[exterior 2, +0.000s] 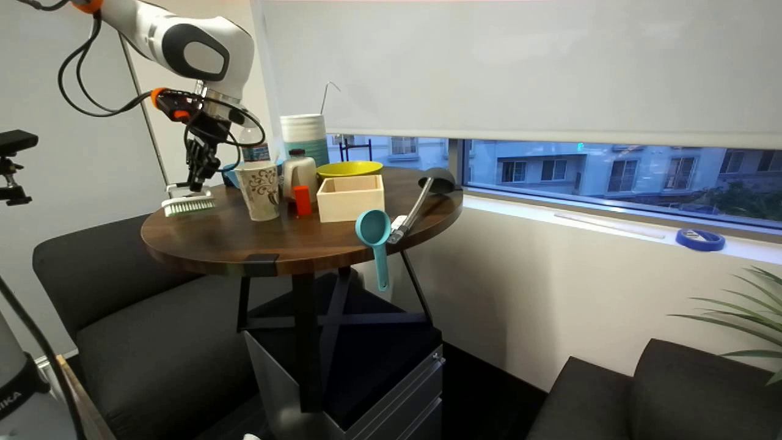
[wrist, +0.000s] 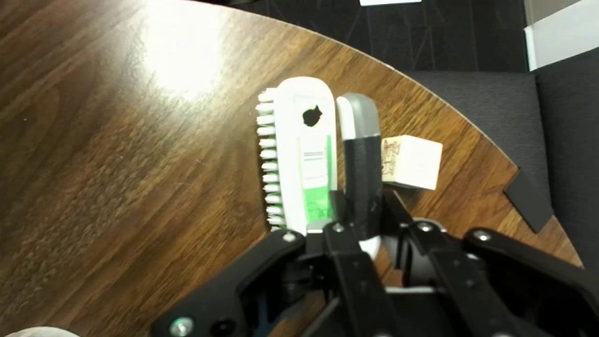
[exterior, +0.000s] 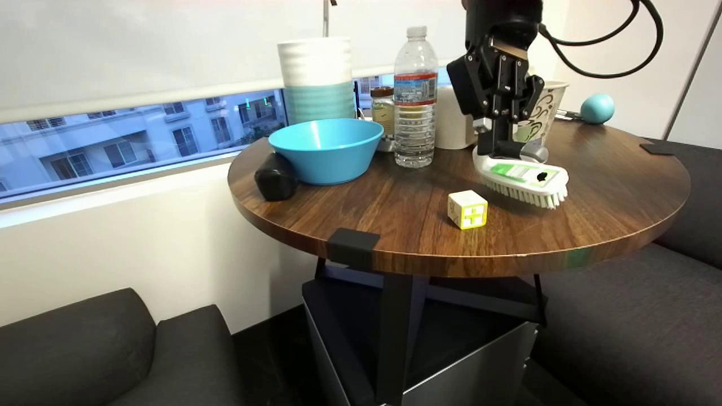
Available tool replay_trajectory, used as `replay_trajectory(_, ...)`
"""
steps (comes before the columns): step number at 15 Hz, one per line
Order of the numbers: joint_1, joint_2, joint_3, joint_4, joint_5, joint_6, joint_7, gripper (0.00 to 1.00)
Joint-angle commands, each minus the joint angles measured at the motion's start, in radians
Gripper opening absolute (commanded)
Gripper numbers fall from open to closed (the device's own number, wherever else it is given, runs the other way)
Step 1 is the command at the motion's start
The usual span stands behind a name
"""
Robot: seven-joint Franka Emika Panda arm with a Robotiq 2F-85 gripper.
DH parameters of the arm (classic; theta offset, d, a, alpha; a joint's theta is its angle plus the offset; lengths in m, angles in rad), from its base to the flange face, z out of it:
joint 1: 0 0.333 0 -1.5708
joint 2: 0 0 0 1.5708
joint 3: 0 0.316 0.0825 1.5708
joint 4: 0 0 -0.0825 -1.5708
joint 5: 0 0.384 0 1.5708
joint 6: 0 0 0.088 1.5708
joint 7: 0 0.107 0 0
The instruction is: Put the scrubbing brush upright
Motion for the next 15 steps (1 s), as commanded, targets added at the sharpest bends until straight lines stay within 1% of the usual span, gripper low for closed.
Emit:
replay_trajectory(1, -0.011, -0.045, -0.008, -0.056, 0.059, 0.016, -0.075, 0.05)
replay_trajectory(3, -0.011, -0.046, -0.012, -0.066, 0.063, 0.013, -0.095, 0.05)
replay_trajectory(4, -0.012, -0.047, -0.014, -0.070, 0.065, 0.010, -0.103, 0.47)
replay_trajectory(5, -0.013, -0.048, -0.014, -0.075, 0.062, 0.008, -0.107, 0.47)
replay_trajectory(6, -0.014, -0.050, -0.014, -0.078, 0.055, 0.009, -0.108, 0.52)
replay_trajectory(10, -0.024, -0.058, -0.016, -0.090, 0.041, 0.007, -0.106, 0.81)
replay_trajectory(12, -0.027, -0.074, -0.010, -0.084, 0.015, 0.005, -0.084, 0.95)
replay_trajectory(13, -0.027, -0.092, -0.002, -0.078, -0.012, 0.000, -0.066, 0.99)
replay_trajectory(15, -0.025, -0.128, 0.013, -0.067, -0.074, -0.012, -0.040, 1.00)
